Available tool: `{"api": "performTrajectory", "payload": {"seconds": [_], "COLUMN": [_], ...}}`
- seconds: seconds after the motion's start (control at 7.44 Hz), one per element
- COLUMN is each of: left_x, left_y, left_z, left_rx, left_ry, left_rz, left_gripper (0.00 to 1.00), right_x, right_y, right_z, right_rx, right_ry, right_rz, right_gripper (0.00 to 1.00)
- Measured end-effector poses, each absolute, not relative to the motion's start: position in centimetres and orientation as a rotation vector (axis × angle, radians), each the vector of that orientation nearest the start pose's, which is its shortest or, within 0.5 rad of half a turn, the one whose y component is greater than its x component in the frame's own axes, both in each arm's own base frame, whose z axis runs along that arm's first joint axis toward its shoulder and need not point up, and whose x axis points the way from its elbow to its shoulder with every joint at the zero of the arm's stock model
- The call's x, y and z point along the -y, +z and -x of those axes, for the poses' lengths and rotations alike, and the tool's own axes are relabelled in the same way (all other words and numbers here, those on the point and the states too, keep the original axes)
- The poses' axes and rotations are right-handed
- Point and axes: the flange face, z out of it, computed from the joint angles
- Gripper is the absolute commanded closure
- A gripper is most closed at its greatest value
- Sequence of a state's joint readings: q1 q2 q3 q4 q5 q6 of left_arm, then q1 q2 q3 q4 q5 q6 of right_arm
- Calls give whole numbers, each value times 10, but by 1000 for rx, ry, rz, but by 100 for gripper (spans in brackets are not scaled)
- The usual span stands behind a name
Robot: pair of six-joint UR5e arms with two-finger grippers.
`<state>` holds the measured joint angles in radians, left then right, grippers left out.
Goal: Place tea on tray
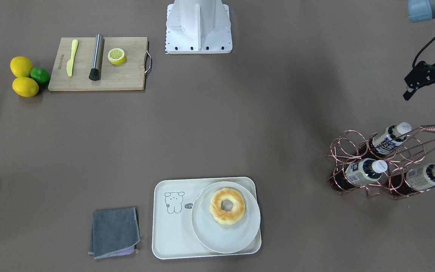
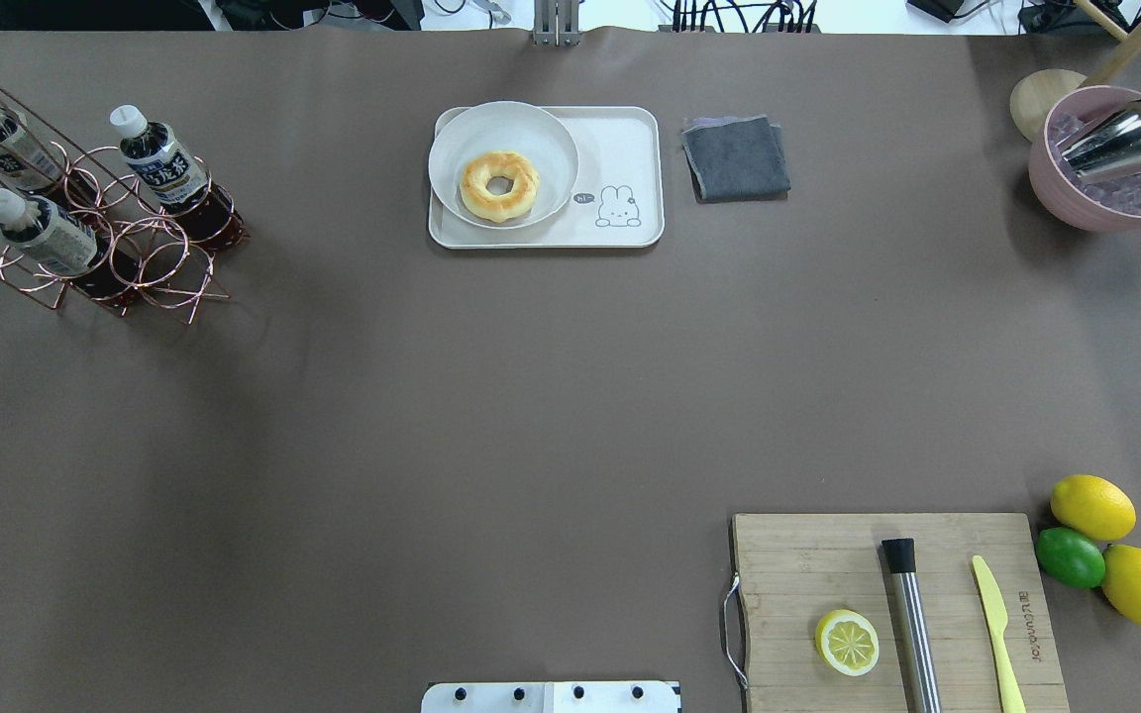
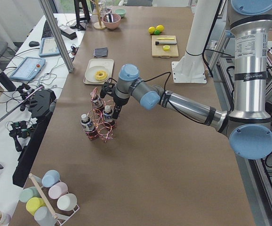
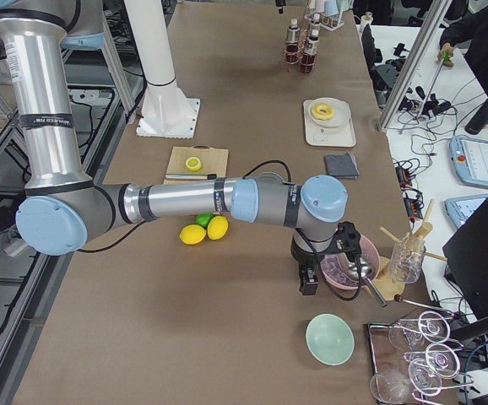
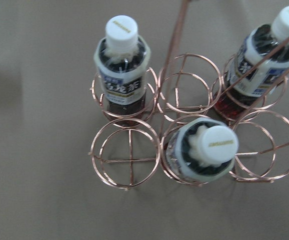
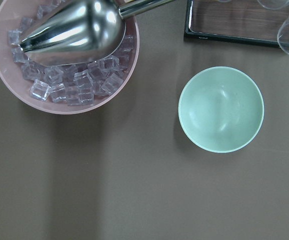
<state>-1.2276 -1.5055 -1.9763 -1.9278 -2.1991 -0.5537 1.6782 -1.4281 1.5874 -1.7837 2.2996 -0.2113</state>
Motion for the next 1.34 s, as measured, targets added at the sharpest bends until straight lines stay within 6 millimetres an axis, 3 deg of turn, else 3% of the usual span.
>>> {"api": "performTrajectory", "payload": {"seconds": [0.4, 0.81, 0.94, 1.07, 1.21, 1.34], "left_x": [505, 526, 527, 526, 525, 524], "left_y": [434, 445, 447, 448, 447, 445], "left_z": [-137, -151, -151, -151, -150, -149], "left_rx": [-814, -777, -773, -775, -779, -783], "left_ry": [-29, 7, 22, 30, 34, 35], "left_rz": [-354, -361, -364, -363, -363, -365], "left_gripper": [3, 3, 19, 50, 68, 76], "right_x": [533, 532, 532, 532, 532, 533], "right_y": [603, 604, 605, 604, 604, 604], "right_z": [-125, -124, -124, -124, -124, -124], "right_rx": [730, 736, 736, 736, 736, 735], "right_ry": [-75, -72, -72, -73, -73, -74], "right_rz": [-63, -59, -59, -59, -60, -60], "right_gripper": [0, 0, 0, 0, 0, 0]}}
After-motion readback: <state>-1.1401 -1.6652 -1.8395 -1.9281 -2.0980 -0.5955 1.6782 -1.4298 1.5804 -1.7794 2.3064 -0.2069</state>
